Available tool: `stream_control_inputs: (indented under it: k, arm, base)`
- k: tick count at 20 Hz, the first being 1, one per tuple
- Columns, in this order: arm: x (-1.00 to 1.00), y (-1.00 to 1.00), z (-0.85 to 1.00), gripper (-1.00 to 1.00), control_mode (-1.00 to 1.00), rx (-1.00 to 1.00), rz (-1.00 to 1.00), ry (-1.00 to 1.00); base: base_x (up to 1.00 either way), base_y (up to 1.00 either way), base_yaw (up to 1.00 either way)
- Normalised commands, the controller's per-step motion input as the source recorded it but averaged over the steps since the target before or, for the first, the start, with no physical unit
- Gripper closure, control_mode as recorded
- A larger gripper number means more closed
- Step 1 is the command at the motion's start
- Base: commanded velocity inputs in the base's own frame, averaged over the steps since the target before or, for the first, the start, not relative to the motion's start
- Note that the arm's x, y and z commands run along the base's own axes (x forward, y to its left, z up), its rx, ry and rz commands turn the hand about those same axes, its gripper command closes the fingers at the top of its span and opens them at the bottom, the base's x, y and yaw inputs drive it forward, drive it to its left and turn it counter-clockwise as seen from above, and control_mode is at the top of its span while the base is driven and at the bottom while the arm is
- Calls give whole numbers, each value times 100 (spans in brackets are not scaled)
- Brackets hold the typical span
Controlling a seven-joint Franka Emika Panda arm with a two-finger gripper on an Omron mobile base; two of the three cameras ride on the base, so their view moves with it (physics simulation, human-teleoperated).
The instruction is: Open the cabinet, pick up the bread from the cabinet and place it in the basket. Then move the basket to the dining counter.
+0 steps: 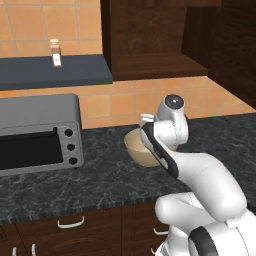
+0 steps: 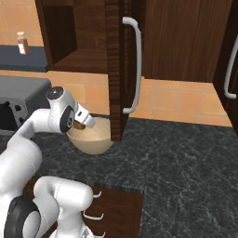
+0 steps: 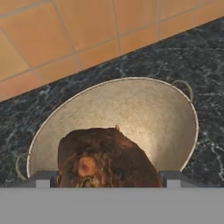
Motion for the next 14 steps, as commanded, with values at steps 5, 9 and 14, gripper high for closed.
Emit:
stream_control_inputs:
  k: [5, 9, 14]
  arm:
    - [0, -3, -45, 100, -100, 1, 0, 0]
    - [66, 0, -42, 100, -100, 0, 0, 0]
    - [30, 0, -20, 100, -100, 0, 0, 3]
  base:
    - [0, 0, 0]
    - [0, 0, 0]
    - [0, 0, 0]
